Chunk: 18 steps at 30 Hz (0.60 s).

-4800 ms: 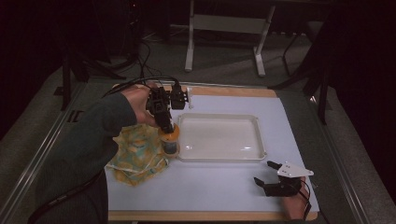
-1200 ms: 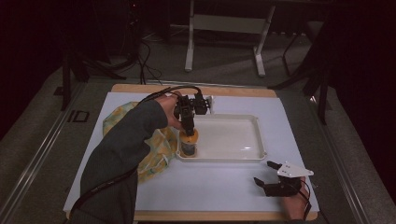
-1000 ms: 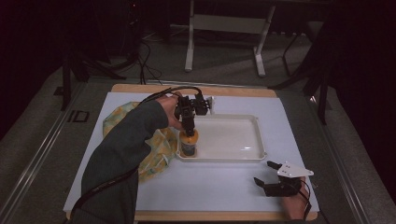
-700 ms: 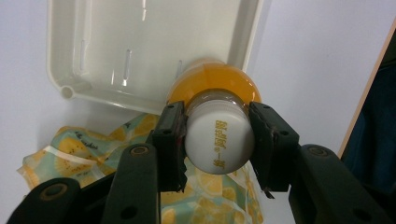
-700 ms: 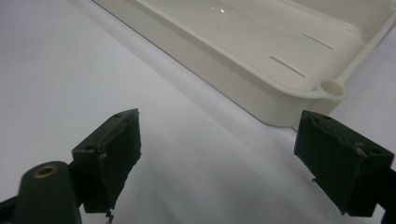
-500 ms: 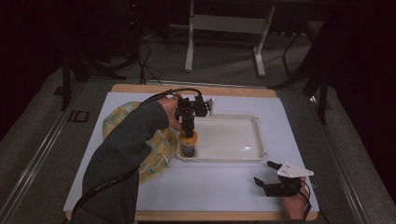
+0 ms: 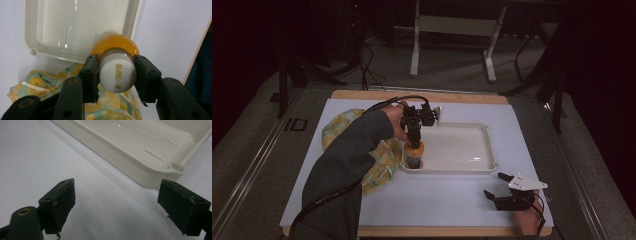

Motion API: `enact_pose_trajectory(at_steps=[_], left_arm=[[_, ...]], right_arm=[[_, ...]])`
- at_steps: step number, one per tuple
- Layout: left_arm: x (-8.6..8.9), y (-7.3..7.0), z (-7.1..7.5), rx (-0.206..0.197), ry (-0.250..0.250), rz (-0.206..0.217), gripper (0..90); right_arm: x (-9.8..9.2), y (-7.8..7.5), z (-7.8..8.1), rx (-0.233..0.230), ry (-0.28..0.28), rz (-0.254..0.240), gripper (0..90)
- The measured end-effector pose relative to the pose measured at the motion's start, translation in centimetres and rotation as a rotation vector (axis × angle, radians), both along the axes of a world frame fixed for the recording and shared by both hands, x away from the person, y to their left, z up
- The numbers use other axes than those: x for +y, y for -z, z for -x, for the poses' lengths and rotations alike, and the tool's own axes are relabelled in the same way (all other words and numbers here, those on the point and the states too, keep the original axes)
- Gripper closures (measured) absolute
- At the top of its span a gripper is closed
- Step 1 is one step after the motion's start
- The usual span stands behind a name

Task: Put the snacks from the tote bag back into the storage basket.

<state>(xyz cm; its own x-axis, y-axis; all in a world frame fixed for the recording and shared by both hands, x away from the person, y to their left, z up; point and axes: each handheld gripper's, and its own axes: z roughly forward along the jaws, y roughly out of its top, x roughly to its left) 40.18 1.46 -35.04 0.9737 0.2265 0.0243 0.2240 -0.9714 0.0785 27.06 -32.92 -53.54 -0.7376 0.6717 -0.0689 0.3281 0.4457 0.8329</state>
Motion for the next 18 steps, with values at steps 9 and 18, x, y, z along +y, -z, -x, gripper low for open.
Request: enact_pose_trajectory(at_steps=[9, 18], left_arm=[[0.5, -1.1, -0.1, -0.023, -0.019, 0.043, 48.6], [1.1, -1.7, 0.0, -0.014, -0.019, 0.057, 47.6]], right_arm=[[0.0, 0.0, 0.0, 0.0, 0.001, 0.0, 14.3], [0.0, 0.0, 0.0, 0.0, 0.0, 0.002, 14.3]])
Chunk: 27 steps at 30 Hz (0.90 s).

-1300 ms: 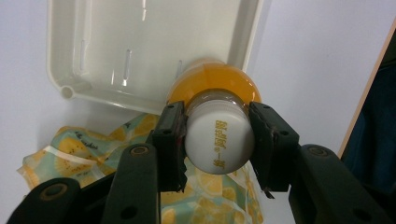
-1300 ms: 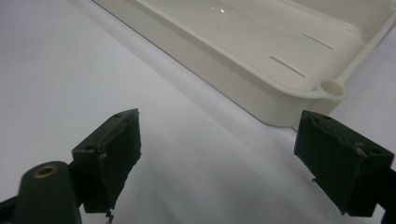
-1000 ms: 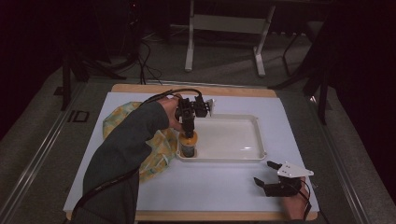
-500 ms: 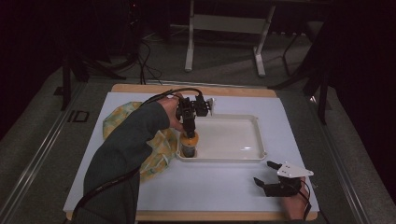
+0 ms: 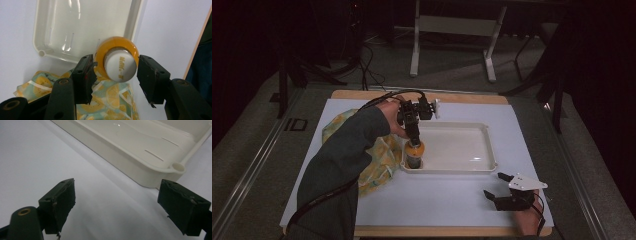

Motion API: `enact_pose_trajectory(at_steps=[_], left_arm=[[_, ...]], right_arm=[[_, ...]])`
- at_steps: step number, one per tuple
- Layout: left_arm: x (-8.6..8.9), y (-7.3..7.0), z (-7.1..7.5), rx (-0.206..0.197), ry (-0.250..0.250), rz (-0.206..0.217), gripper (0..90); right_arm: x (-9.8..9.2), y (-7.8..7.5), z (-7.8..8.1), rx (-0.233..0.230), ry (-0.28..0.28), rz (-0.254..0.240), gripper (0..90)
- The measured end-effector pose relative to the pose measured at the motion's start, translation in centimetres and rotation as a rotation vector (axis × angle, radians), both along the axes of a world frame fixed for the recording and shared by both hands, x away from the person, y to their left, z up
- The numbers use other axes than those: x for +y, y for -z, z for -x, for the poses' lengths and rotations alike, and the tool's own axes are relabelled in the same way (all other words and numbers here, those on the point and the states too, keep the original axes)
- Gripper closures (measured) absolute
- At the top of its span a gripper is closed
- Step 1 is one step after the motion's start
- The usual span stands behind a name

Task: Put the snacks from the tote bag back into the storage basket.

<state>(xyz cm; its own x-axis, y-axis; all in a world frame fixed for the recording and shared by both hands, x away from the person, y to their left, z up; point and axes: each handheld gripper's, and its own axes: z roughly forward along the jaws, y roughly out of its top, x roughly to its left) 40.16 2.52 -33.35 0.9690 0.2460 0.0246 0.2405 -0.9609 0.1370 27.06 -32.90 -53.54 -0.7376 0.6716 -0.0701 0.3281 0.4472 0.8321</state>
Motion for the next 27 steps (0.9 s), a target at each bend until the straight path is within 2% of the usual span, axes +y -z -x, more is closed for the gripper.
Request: enact_pose_trajectory(at_steps=[11, 16, 27], left_arm=[[0.9, -0.1, 0.3, 0.03, 0.006, 0.009, 47.8], [1.5, 0.1, 0.3, 0.039, -0.005, 0.024, 47.9], [3.2, 0.4, 0.2, 0.057, -0.028, 0.03, 48.6]], right_arm=[[0.0, 0.0, 0.0, -0.002, -0.001, 0.002, 14.3], [0.0, 0.0, 0.0, 0.0, 0.0, 0.001, 14.3], [0.0, 0.0, 0.0, -0.001, 0.0, 0.002, 14.3]])
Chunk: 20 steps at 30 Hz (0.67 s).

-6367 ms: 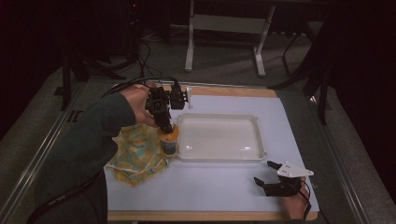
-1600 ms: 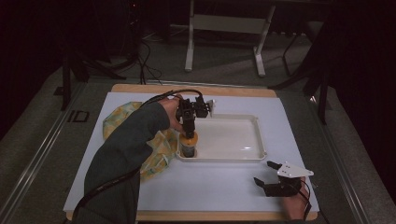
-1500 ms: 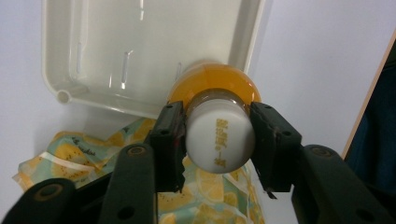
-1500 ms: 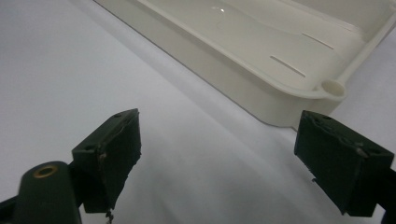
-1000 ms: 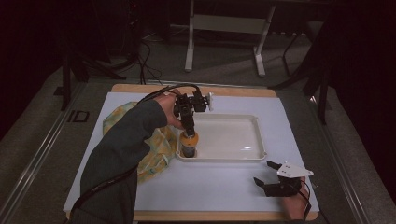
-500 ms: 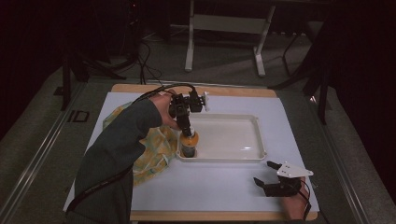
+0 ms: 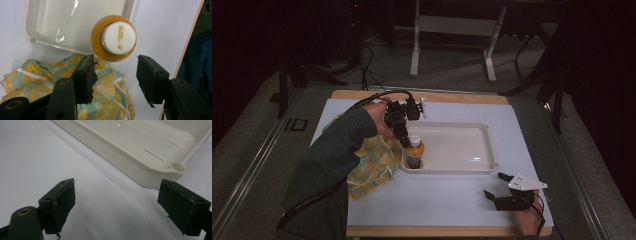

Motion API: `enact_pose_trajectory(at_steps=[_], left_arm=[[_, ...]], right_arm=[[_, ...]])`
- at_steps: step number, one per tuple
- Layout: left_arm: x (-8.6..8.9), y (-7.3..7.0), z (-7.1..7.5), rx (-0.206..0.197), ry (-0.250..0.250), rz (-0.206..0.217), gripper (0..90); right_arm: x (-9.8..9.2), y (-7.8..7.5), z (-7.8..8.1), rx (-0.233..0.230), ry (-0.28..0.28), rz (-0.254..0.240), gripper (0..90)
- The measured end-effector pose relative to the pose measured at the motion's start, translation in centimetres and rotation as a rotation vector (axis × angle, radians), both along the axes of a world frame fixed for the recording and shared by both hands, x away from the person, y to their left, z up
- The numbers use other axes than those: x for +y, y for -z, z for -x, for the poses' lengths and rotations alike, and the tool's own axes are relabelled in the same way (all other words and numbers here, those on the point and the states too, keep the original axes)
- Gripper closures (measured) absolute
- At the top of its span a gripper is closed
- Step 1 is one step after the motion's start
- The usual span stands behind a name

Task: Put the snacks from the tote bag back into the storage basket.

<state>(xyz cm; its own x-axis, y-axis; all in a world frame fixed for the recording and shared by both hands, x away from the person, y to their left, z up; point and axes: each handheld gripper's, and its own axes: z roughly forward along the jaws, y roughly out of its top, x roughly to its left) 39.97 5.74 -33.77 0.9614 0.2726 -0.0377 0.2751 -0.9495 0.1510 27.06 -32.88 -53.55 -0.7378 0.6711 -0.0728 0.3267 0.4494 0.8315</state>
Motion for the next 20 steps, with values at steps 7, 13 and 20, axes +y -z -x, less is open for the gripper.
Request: enact_pose_trajectory(at_steps=[7, 13, 20], left_arm=[[1.5, 0.4, -0.3, 0.014, -0.038, 0.016, 48.5], [2.9, 1.1, -0.5, 0.03, -0.073, 0.032, 48.5], [5.0, 2.4, -0.8, 0.045, -0.126, 0.072, 48.5]], right_arm=[[0.0, 0.0, 0.0, -0.001, 0.0, 0.001, 14.3], [0.0, 0.0, 0.0, -0.002, 0.0, 0.0, 14.3], [0.0, 0.0, 0.0, -0.003, -0.001, -0.001, 14.3]])
